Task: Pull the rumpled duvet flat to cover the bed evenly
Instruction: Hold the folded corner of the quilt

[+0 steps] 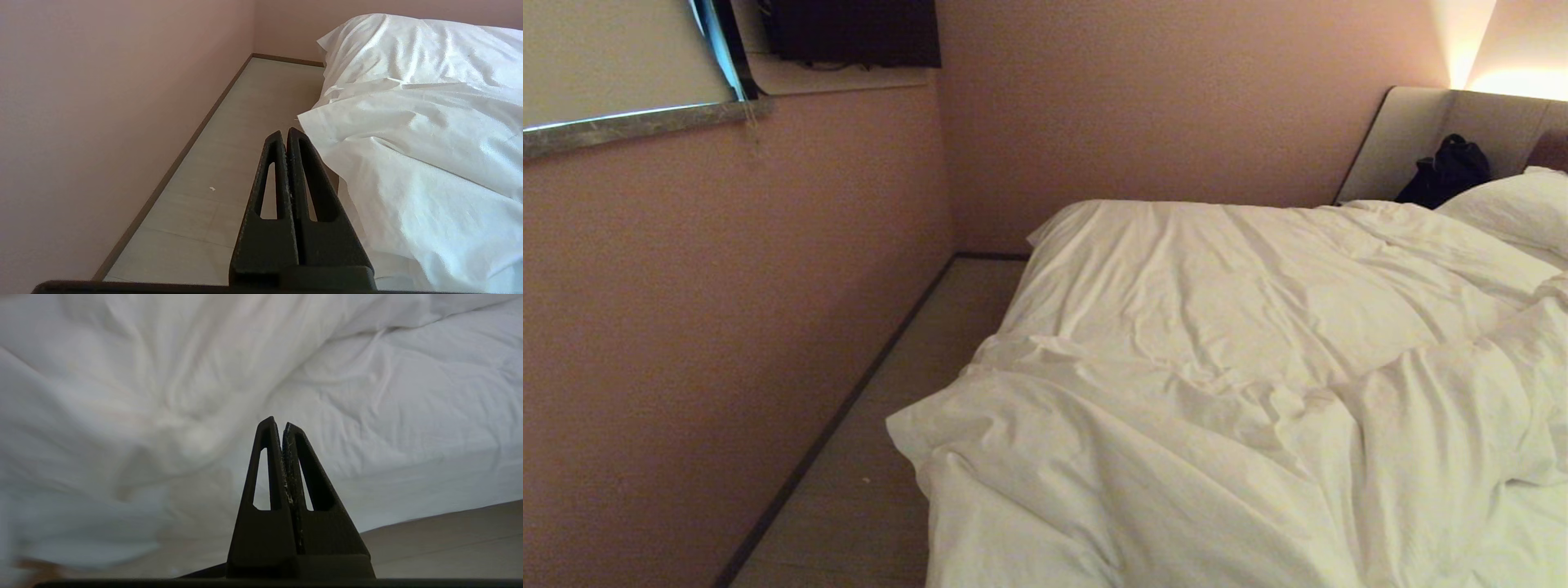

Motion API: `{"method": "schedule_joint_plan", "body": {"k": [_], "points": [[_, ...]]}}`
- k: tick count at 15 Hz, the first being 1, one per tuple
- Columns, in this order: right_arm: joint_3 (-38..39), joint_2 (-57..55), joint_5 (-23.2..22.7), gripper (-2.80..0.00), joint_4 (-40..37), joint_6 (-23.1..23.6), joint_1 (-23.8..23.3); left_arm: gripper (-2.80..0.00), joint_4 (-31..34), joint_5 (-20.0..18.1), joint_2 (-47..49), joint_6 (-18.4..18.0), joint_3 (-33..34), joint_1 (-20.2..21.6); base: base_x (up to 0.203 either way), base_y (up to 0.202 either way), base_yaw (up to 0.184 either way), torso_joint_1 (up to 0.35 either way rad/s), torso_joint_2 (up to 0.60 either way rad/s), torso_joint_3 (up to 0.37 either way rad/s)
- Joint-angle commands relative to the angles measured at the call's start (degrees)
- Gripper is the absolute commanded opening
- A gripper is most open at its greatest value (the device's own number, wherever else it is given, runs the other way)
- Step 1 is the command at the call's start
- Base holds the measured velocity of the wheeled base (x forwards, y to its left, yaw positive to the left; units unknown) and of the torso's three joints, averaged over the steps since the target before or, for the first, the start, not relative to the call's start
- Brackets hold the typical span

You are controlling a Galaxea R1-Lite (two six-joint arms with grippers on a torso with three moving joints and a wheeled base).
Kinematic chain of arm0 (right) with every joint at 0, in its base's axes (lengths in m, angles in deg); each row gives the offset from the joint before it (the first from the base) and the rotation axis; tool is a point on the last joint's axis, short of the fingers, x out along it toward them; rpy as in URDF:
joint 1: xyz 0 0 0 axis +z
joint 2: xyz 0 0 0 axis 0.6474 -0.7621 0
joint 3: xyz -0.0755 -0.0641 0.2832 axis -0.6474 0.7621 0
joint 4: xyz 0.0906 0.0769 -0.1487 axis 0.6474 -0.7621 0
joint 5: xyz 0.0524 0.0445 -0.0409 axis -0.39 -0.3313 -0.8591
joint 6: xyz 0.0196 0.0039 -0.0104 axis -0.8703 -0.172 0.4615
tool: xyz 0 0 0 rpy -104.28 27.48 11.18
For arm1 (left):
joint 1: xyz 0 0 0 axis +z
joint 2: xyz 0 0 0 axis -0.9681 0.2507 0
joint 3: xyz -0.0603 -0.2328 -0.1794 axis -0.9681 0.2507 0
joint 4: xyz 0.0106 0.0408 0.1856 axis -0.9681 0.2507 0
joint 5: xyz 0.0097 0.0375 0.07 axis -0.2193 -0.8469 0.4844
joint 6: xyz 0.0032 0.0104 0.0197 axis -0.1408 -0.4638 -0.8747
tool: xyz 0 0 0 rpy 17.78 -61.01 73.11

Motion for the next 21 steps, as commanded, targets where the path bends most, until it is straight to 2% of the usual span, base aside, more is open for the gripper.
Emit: {"method": "schedule_joint_plan", "body": {"k": [1,4,7,13,15,17,19,21], "points": [[5.2,0.0,0.0,-2.80,27.4,8.1,0.0,-2.80,-0.1,0.0,0.0,0.0,0.0,0.0,0.000,0.000,0.000,0.000,0.00,0.000],[11.3,0.0,-1.0,-2.80,32.5,11.8,0.0,-2.80,-0.1,0.0,0.0,0.0,0.0,0.0,0.000,0.000,0.000,0.000,0.00,0.000],[16.7,0.0,-2.7,-2.80,37.5,13.0,0.0,-2.80,-0.1,0.0,0.0,0.0,0.0,0.0,0.000,0.000,0.000,0.000,0.00,0.000],[17.0,0.0,-8.9,-2.80,37.0,12.0,0.0,-2.80,-0.1,0.0,0.0,-0.3,0.0,0.0,0.000,0.000,0.000,0.000,0.00,0.000],[18.0,0.0,-13.1,-2.80,36.3,11.2,0.0,-2.80,-0.1,0.0,0.0,-0.3,0.0,0.0,0.000,0.000,0.000,0.000,0.00,0.000],[18.1,0.0,-13.5,-2.80,32.4,9.8,0.0,-2.80,-0.1,0.0,0.0,-0.3,0.0,0.0,0.000,0.000,0.000,0.000,0.00,0.000],[18.1,0.0,-13.2,-2.80,33.0,7.6,0.0,-2.80,-0.1,0.0,0.0,-0.3,0.0,0.0,0.000,0.000,0.000,0.000,0.00,0.000],[18.1,0.0,-12.9,-2.80,33.0,7.4,0.0,-2.80,-0.1,0.0,0.0,-0.3,0.0,0.0,0.000,0.000,0.000,0.000,0.00,0.000]]}}
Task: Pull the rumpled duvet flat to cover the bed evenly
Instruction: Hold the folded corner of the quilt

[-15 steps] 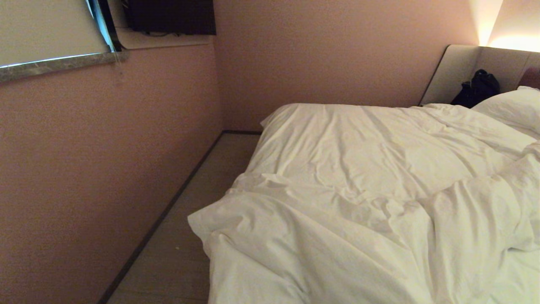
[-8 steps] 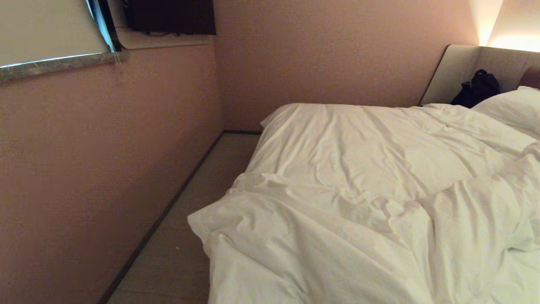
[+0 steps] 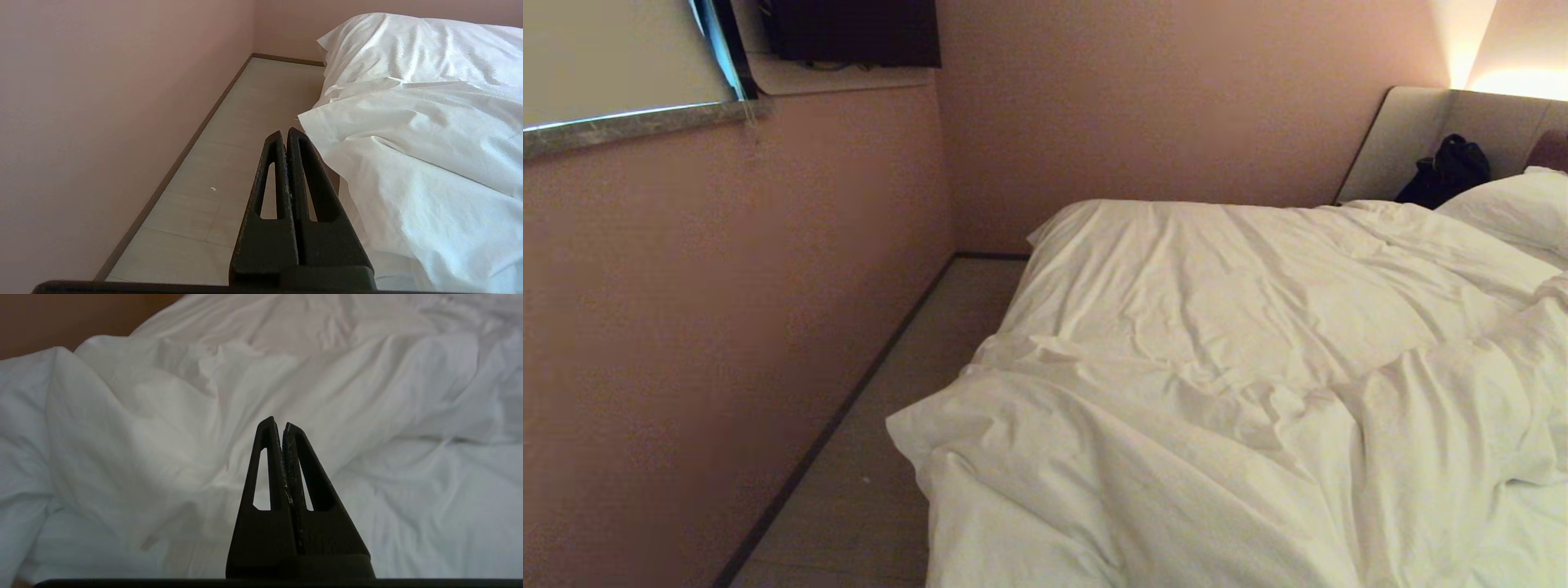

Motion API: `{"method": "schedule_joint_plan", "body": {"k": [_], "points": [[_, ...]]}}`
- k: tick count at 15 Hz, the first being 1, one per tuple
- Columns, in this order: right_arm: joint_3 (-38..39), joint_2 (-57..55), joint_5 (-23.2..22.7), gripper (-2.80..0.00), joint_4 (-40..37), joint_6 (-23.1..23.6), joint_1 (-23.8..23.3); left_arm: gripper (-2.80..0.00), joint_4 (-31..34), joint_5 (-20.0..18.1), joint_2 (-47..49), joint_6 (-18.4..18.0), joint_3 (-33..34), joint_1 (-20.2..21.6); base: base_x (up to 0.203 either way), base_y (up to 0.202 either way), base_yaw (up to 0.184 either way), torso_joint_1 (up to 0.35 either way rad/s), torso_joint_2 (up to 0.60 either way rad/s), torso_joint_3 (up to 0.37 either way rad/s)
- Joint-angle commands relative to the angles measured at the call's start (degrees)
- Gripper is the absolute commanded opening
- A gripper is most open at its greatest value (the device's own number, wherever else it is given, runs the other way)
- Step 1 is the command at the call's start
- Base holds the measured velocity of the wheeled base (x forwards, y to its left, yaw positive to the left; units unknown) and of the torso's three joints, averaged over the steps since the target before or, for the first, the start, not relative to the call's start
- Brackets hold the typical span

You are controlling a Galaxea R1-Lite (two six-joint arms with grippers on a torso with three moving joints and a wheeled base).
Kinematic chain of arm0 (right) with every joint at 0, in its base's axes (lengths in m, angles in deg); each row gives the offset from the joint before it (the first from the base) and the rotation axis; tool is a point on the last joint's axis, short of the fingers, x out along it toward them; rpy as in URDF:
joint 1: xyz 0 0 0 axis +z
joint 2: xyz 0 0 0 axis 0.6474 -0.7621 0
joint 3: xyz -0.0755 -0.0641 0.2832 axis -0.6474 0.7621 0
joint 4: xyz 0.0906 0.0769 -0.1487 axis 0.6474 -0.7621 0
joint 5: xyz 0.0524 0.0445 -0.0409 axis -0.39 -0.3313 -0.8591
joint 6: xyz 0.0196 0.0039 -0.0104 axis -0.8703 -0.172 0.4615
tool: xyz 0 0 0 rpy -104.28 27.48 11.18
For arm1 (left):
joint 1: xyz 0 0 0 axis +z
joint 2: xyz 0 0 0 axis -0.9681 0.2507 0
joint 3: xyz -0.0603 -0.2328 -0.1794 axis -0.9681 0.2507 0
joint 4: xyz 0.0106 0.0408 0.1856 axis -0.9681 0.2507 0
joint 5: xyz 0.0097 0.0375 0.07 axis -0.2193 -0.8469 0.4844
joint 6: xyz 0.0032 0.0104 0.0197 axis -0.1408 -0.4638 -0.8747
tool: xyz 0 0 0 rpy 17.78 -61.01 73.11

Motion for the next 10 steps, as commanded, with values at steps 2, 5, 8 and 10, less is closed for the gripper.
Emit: {"method": "schedule_joint_plan", "body": {"k": [2,5,8,10], "points": [[0.0,0.0,0.1,-2.80,-0.3,-0.2,0.0,-2.80,-0.1,0.0,0.0,0.0,0.0,0.0,0.000,0.000,0.000,0.000,0.00,0.000],[0.0,0.0,0.2,-2.80,-0.3,-0.2,0.0,-2.80,0.0,0.0,0.0,0.0,0.0,0.0,0.000,0.000,0.000,0.000,0.00,0.000],[0.0,0.0,0.2,-2.80,-0.3,-0.2,0.0,-2.80,-0.1,0.0,0.0,0.0,0.0,0.0,0.000,0.000,0.000,0.000,0.00,0.000],[0.0,0.0,0.2,-2.80,-0.3,-0.2,0.0,-2.80,0.0,0.0,0.0,0.1,0.0,0.0,0.000,0.000,0.000,0.000,0.00,0.000]]}}
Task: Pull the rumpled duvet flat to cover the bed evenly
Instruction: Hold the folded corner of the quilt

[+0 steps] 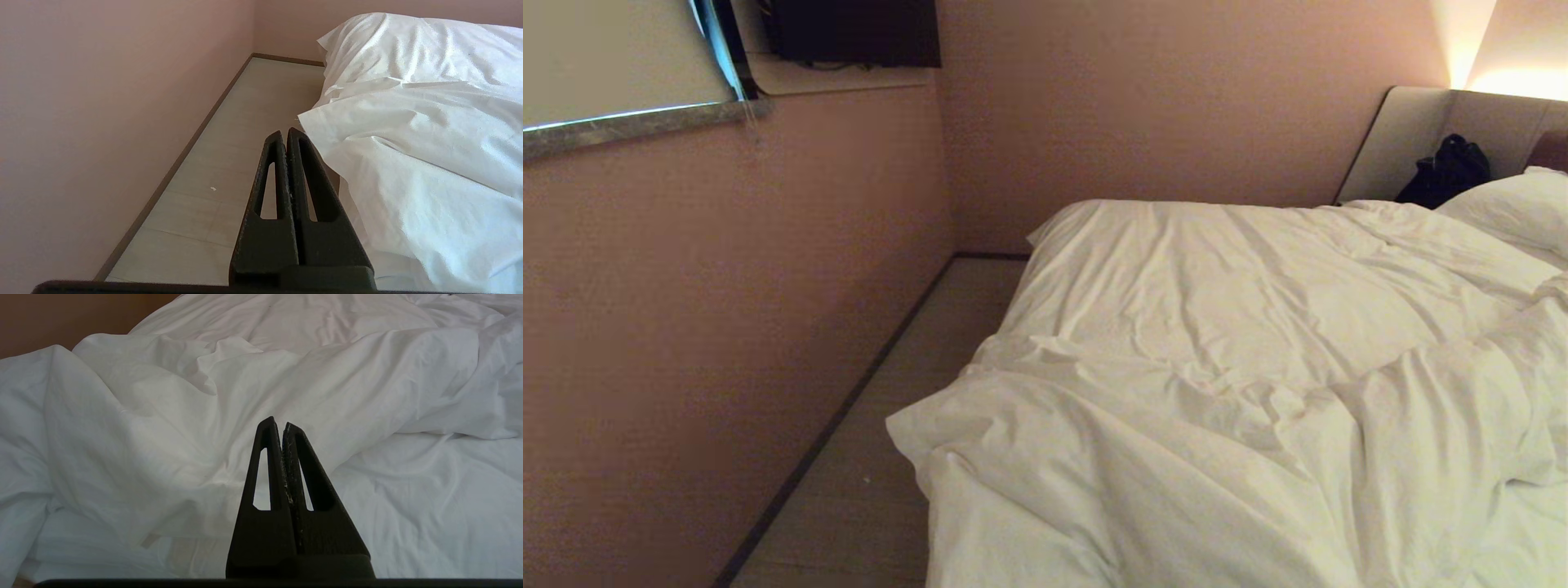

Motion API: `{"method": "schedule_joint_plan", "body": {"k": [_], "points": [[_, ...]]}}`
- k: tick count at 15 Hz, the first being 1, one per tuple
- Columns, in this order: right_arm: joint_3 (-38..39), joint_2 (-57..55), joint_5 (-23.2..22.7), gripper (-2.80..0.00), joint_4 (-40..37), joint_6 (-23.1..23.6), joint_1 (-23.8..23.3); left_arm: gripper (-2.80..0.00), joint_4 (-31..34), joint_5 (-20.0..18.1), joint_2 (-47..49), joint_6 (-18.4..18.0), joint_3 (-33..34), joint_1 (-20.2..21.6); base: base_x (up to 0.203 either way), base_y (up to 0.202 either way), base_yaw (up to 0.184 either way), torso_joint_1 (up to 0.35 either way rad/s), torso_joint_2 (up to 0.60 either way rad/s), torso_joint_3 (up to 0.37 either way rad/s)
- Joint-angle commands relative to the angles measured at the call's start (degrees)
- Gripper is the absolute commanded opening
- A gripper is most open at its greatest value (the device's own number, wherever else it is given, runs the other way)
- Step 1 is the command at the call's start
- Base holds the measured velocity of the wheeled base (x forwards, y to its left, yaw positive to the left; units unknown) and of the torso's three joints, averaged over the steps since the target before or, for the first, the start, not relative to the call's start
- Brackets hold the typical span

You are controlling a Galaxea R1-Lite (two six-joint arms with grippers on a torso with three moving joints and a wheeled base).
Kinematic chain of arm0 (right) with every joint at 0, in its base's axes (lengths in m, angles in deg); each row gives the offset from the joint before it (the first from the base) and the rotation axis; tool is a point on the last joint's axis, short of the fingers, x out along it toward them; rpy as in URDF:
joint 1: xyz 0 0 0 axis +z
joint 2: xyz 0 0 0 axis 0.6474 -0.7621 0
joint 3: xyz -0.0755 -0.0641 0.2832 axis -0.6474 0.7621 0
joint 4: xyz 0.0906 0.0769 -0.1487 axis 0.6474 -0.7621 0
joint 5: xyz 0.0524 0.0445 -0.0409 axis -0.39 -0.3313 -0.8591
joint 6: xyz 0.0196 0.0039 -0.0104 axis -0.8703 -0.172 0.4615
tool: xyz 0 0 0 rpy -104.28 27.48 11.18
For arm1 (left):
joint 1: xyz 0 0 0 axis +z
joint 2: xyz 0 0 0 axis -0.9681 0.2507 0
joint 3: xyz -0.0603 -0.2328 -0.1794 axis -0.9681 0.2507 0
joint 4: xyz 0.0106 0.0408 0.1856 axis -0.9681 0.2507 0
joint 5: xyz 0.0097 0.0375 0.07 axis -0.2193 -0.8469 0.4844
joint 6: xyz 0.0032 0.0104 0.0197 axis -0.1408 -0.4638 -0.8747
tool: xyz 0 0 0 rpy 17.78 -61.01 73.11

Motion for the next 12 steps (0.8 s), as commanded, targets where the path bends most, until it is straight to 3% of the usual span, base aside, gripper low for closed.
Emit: {"method": "schedule_joint_plan", "body": {"k": [1,12], "points": [[0.0,0.0,0.0,-2.80,0.0,0.0,0.0,-2.80,0.0,0.0,0.0,0.1,0.0,0.0,0.000,0.000,0.000,0.000,0.00,0.000],[0.0,0.0,0.0,-2.80,0.0,0.0,0.0,-2.80,0.0,0.0,0.0,0.3,0.0,0.0,-0.170,0.000,0.002,0.004,0.00,0.002]]}}
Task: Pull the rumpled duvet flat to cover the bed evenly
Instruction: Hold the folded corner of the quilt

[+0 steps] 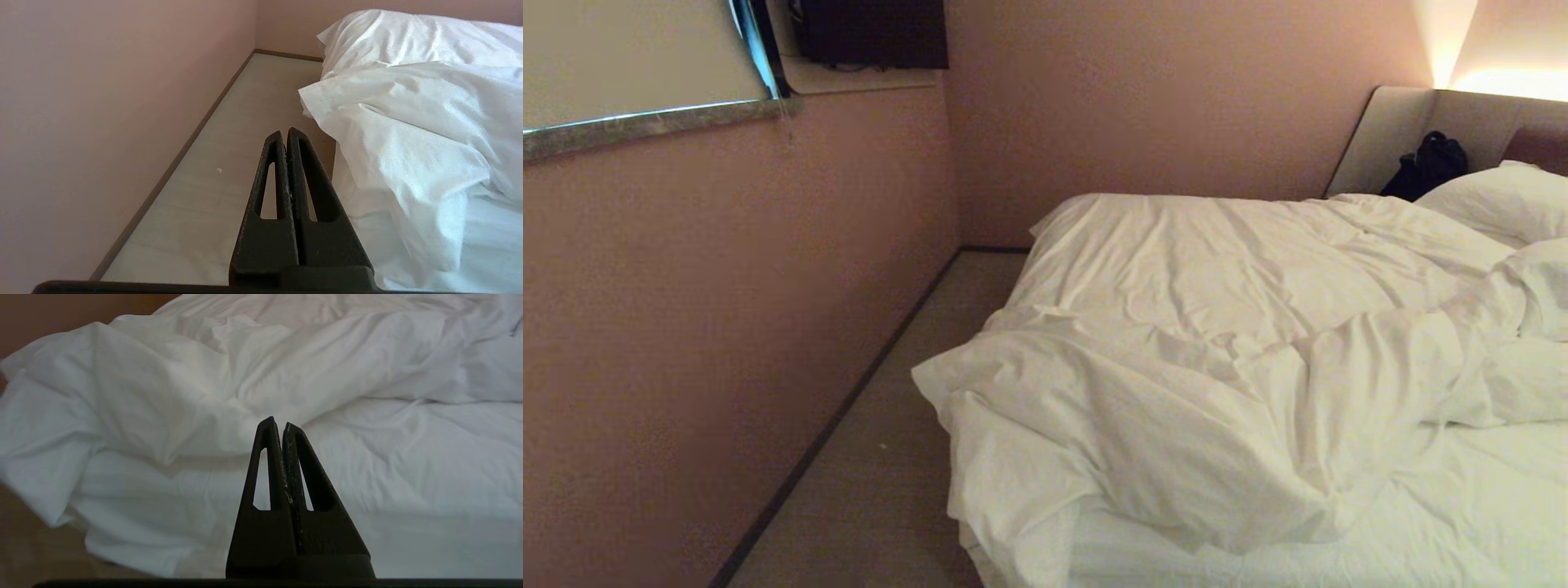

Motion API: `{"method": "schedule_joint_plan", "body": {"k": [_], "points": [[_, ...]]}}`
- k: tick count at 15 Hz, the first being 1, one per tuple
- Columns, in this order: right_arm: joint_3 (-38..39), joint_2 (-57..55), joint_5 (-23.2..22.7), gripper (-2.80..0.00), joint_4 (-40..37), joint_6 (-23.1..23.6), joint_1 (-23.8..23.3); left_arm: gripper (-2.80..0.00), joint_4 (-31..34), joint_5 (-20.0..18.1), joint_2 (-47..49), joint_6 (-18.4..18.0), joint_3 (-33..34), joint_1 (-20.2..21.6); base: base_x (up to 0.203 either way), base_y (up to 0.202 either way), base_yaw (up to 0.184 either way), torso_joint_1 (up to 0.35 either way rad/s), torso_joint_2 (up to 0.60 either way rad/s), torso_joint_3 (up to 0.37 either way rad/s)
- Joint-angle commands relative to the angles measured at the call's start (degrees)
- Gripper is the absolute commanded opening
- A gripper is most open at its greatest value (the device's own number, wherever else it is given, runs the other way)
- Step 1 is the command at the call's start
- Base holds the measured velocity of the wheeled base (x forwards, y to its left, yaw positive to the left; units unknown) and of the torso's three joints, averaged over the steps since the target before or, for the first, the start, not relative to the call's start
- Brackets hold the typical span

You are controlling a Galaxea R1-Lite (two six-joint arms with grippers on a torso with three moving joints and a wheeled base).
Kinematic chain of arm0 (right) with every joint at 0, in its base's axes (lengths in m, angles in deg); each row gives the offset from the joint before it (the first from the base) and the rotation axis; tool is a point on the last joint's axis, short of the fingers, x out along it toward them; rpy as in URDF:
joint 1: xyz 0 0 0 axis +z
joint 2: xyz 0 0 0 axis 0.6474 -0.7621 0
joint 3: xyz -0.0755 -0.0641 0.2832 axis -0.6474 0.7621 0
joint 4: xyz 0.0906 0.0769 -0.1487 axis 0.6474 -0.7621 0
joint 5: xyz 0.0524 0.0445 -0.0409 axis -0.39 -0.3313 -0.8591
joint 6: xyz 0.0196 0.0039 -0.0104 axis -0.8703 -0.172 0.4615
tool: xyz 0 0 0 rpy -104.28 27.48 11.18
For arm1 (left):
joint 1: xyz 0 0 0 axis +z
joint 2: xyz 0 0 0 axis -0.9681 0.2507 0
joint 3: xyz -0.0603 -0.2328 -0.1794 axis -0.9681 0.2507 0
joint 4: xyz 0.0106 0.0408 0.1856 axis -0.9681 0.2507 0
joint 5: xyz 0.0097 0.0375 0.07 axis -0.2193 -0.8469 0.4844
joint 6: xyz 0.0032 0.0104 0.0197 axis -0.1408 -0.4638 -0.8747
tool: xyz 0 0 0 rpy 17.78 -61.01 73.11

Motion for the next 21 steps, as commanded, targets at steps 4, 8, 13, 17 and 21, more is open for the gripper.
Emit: {"method": "schedule_joint_plan", "body": {"k": [4,8,13,17,21], "points": [[0.0,0.0,0.0,-2.80,0.0,0.0,0.0,-2.80,-0.1,0.0,0.0,-0.2,0.0,0.0,0.000,0.000,0.000,0.000,0.00,0.000],[0.0,0.0,0.0,-2.80,0.0,0.0,0.0,-2.80,-0.1,0.0,0.0,-0.2,0.0,0.0,0.000,0.000,0.000,0.000,0.00,0.000],[0.0,0.0,0.0,-2.80,0.0,0.0,0.0,-2.80,0.2,0.1,0.0,-0.5,0.0,0.0,0.001,-0.018,0.001,0.001,0.00,0.001],[0.0,0.0,0.0,-2.80,0.0,0.0,0.0,-2.80,0.2,0.1,0.0,-0.5,0.0,0.0,0.000,-0.187,0.002,0.005,0.00,0.002],[0.0,0.0,0.0,-2.80,0.0,0.0,0.0,-2.80,0.2,0.1,0.0,-0.5,0.0,0.0,0.000,-0.191,-0.001,0.002,0.00,0.001]]}}
